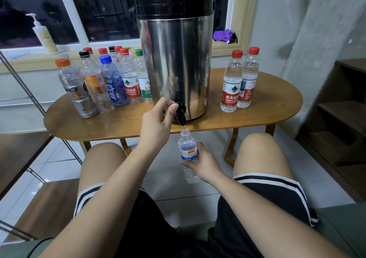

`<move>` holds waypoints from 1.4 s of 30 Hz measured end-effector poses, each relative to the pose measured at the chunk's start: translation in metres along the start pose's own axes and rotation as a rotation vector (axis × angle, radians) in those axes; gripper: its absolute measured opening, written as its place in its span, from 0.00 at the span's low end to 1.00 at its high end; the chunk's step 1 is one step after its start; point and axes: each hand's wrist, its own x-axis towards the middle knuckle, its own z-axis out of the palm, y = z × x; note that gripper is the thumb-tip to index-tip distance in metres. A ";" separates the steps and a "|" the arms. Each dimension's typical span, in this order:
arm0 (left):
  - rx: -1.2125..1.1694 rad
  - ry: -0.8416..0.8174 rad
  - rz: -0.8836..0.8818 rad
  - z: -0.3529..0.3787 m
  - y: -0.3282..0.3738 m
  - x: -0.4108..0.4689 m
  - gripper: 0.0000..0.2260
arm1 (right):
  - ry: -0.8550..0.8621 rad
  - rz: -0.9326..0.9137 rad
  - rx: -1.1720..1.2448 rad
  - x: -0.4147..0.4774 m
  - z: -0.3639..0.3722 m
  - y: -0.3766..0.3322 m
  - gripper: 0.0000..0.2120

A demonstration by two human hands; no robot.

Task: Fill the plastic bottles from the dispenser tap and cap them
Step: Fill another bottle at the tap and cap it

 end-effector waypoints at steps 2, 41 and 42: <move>-0.006 0.002 0.003 0.000 -0.001 0.000 0.10 | 0.002 0.000 -0.001 0.000 0.000 0.000 0.27; -0.016 0.007 -0.010 0.001 0.000 0.000 0.09 | -0.006 -0.005 -0.002 0.000 -0.001 0.000 0.29; -0.021 0.006 -0.011 0.001 0.000 0.000 0.09 | -0.006 -0.006 -0.001 0.000 -0.001 0.000 0.29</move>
